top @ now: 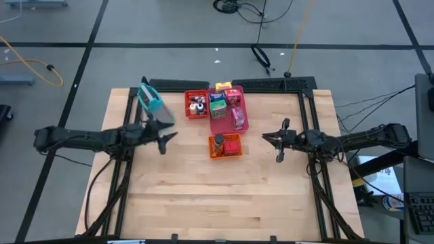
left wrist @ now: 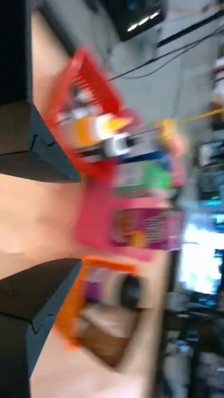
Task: Pick & Place Kitchen Items
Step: Return to Home Position
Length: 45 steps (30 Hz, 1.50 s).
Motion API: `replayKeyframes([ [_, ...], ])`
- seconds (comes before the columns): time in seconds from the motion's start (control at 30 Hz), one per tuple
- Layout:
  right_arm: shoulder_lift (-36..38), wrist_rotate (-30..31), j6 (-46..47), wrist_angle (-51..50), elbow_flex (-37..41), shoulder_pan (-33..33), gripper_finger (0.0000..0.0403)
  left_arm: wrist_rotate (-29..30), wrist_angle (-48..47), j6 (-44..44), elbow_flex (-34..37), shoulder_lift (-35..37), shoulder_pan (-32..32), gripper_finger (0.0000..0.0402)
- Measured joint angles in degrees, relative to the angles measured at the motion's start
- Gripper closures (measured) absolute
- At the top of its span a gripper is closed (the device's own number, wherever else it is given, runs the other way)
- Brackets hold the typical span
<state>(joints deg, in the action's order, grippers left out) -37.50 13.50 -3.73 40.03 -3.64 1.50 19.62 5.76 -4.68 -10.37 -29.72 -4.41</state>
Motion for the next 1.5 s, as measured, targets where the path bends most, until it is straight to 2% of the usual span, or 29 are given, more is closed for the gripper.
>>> replayKeyframes([
  [0.23,-0.05,-0.01,0.03,-1.27,0.0,0.0,0.0374,-0.06,6.21,-4.18,9.83,0.27,4.36,0.0192],
  [0.37,0.55,0.56,-1.51,1.48,0.0,-0.02,0.0374,-0.02,6.02,-2.84,9.64,0.27,6.64,0.0192],
  [0.5,1.72,5.39,-1.77,1.47,0.0,-0.02,0.0374,2.27,5.92,-1.87,9.64,0.2,7.61,0.0192],
  [0.6,1.36,7.36,-0.1,0.74,0.0,-0.02,0.0374,1.28,5.16,-3.54,9.64,-0.31,7.83,0.0192],
  [1.13,1.5,7.45,-0.01,0.38,0.0,0.14,0.0374,0.96,5.04,-4.49,9.61,-0.3,7.83,0.0192],
  [1.33,5.8,7.26,-0.03,-0.89,0.0,-1.21,0.0374,0.93,5.02,-4.51,9.55,-0.3,7.83,0.0192],
  [1.5,14.29,7.43,-0.06,-2.82,0.0,-2.84,0.0374,0.92,5.02,-4.51,9.53,-0.3,7.83,0.0192],
])
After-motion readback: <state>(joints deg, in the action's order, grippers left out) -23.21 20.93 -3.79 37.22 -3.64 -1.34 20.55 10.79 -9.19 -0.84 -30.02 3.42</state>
